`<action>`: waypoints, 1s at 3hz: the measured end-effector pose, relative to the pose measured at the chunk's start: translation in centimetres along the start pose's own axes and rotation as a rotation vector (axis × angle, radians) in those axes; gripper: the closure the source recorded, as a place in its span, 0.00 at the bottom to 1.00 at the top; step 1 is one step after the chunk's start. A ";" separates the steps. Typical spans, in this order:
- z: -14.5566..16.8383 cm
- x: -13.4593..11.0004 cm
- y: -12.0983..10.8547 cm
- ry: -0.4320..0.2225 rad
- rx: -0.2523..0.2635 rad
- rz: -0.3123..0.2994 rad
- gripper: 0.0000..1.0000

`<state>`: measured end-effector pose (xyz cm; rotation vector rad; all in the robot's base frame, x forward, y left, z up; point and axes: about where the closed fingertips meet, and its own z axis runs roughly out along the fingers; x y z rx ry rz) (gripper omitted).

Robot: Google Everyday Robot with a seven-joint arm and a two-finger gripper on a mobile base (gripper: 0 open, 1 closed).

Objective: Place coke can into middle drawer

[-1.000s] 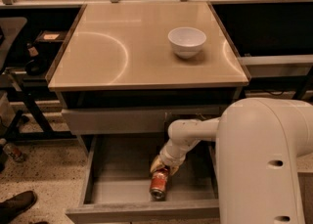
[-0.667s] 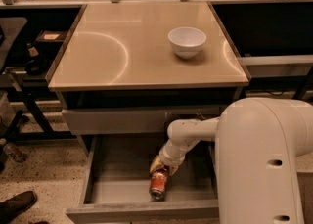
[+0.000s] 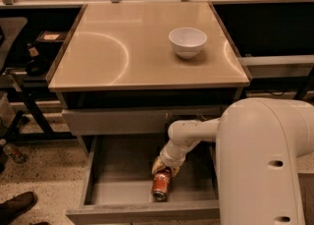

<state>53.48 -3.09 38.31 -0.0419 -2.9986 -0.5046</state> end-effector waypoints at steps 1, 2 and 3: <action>0.0 0.0 0.0 0.000 0.000 0.000 0.10; 0.0 0.0 0.0 0.000 0.000 0.000 0.00; 0.0 0.0 0.0 0.000 0.000 0.000 0.00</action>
Offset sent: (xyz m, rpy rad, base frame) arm 0.0000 0.0000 0.0000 0.0000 0.0000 0.0000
